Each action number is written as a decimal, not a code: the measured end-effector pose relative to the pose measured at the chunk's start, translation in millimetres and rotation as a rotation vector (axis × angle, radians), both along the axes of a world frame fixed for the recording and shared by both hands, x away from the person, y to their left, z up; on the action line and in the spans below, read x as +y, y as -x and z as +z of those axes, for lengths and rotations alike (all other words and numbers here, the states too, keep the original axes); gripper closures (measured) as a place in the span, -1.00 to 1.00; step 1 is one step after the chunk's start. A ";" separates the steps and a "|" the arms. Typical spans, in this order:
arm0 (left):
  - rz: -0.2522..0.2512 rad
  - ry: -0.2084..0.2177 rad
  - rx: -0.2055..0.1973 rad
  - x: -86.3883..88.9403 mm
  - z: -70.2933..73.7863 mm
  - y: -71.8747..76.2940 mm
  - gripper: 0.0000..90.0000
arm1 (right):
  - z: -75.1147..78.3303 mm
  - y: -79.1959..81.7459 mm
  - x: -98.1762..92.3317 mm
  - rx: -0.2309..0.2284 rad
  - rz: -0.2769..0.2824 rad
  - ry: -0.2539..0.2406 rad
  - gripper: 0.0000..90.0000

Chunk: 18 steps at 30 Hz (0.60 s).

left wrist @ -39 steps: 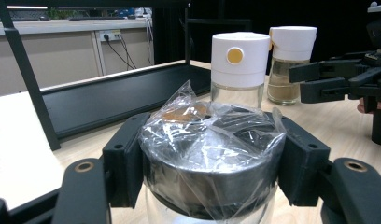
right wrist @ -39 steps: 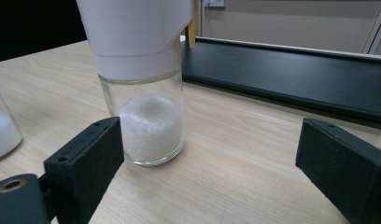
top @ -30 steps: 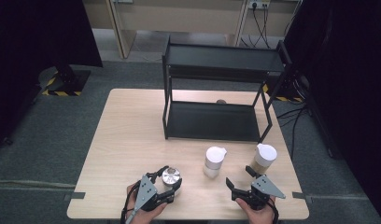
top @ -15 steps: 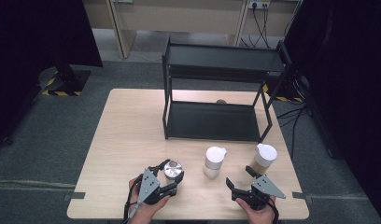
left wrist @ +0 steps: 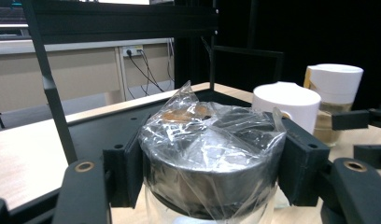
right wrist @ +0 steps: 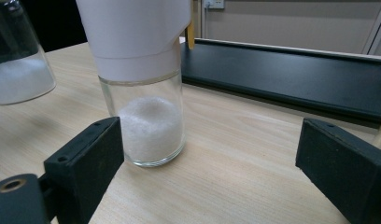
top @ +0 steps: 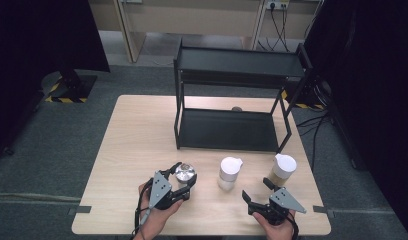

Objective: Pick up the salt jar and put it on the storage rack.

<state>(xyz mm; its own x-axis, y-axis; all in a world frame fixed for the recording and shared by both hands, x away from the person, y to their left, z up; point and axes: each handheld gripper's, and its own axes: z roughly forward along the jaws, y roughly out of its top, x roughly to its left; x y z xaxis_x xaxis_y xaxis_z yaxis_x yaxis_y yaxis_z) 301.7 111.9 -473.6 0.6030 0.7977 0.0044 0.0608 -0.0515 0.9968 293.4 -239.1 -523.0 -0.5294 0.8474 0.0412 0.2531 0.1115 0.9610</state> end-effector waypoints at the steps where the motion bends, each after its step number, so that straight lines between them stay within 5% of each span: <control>1: 0.002 -0.001 -0.001 -0.2 1.2 -1.2 -0.23 | 0.0 0.0 0.0 0.000 0.000 0.000 -0.83; 18: 0.025 -0.008 -0.011 -7.0 14.1 -18.3 -0.22 | 0.0 0.0 0.1 0.000 0.001 0.000 -0.82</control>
